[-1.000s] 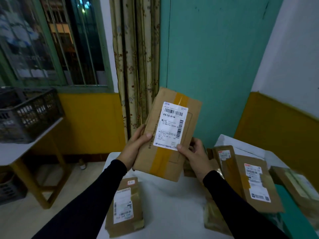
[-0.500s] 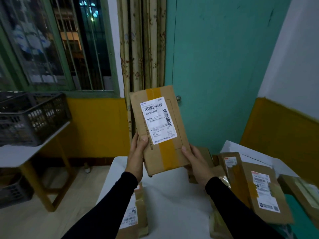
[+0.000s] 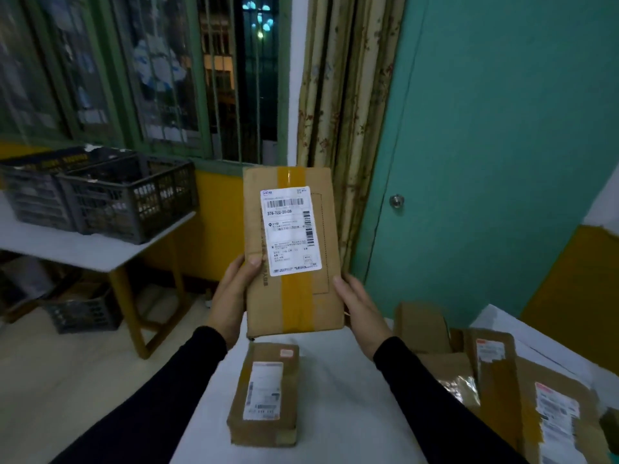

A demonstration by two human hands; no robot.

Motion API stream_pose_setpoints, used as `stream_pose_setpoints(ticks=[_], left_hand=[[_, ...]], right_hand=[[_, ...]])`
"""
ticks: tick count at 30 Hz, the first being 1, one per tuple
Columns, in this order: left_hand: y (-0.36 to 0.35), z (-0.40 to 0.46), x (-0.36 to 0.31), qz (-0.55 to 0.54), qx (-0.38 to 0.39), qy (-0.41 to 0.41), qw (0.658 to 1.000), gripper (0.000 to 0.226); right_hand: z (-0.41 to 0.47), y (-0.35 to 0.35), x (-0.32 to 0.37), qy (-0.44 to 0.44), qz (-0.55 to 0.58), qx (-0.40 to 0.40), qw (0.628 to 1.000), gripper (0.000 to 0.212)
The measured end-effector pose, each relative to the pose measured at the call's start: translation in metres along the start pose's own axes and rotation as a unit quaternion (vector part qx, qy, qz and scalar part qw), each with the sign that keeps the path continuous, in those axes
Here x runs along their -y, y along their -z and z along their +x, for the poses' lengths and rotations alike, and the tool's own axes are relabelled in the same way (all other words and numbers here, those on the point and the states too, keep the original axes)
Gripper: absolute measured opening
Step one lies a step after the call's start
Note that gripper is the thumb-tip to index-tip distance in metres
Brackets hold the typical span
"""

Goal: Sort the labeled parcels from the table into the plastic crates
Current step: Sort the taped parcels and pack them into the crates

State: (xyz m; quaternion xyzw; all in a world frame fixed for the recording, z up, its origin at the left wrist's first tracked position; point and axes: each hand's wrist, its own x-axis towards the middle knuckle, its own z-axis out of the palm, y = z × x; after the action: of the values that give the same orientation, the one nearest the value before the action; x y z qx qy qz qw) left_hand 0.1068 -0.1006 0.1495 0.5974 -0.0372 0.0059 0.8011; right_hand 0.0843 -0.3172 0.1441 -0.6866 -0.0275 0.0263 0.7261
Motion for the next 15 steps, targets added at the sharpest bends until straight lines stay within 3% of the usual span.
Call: stream_pose_setpoints(ticks=[4,8,11,15], left_hand=[[0.064,-0.02,-0.026,-0.029,-0.051,0.02,0.998,0.054],[0.144,-0.04,-0.059,-0.06,-0.095,0.024,0.993,0.046],[0.215,-0.047,-0.08,-0.064,-0.129,0.019,0.989,0.04],[0.315,-0.047,-0.11,-0.051,-0.158,0.005,0.986,0.03]], right_hand=[[0.023,-0.069,-0.003,-0.003,0.012,0.109,0.994,0.057],[0.043,-0.164,-0.011,0.002,0.022,0.191,0.981,0.079],[0.059,-0.243,-0.015,-0.007,0.023,0.22,0.975,0.073],[0.086,-0.356,-0.024,-0.007,0.014,0.234,0.972,0.088]])
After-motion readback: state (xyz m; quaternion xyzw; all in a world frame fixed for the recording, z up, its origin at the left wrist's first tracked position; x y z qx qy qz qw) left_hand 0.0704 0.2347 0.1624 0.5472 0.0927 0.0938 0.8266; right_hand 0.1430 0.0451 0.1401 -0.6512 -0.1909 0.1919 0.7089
